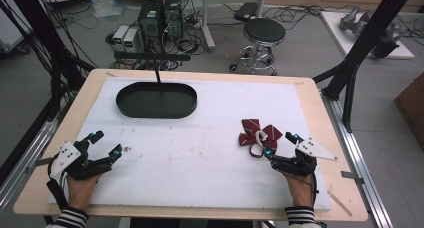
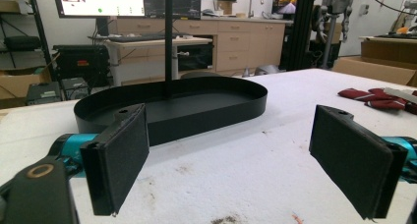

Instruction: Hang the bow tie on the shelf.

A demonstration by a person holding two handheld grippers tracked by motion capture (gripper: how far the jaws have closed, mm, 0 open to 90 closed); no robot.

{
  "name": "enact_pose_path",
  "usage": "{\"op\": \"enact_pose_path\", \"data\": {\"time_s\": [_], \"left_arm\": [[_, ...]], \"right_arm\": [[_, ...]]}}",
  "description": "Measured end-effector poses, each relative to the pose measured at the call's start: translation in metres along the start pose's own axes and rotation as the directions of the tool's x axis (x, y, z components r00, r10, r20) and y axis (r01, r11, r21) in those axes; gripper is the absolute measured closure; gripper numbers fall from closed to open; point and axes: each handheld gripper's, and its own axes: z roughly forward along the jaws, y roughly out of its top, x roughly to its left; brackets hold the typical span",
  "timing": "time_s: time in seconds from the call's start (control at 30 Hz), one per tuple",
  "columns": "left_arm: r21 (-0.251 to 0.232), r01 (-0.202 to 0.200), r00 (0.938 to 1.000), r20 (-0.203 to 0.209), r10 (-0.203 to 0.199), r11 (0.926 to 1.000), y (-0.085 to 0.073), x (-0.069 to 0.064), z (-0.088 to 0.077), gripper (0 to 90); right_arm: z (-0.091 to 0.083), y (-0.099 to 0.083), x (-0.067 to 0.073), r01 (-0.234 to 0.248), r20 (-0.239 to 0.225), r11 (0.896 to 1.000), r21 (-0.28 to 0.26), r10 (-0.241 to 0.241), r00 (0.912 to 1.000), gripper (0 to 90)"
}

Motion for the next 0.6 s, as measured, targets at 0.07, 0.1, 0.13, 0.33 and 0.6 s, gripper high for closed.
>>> {"op": "enact_pose_path", "data": {"time_s": [0.07,0.1,0.13,0.33,0.6], "left_arm": [[0.0,-0.001,1.0,-0.001,0.001,1.0,0.0,0.0,0.0,15.4],[-0.001,0.002,1.0,-0.001,-0.002,1.0,0.0,0.0,0.0,15.5],[-0.001,0.001,1.0,-0.001,-0.001,1.0,0.0,0.0,0.0,15.5],[-0.006,-0.004,1.0,0.0,0.004,1.0,0.0,0.0,0.0,15.5],[-0.007,-0.003,1.0,0.001,0.003,1.0,0.0,0.0,-0.001,15.4]], "right_arm": [[0.001,0.003,0.0,-0.002,-0.001,1.0,0.018,0.002,1.0,9.8],[0.004,0.01,0.001,0.004,-0.011,0.999,0.048,-0.003,0.9999,9.8],[0.004,0.01,0.001,0.004,-0.011,0.999,0.048,-0.003,0.9999,9.8],[0.015,0.028,0.002,0.003,-0.046,0.991,0.136,0.004,0.9989,10.3],[0.032,0.04,0.001,0.043,-0.064,0.959,0.281,-0.026,0.9976,15.5]]}}
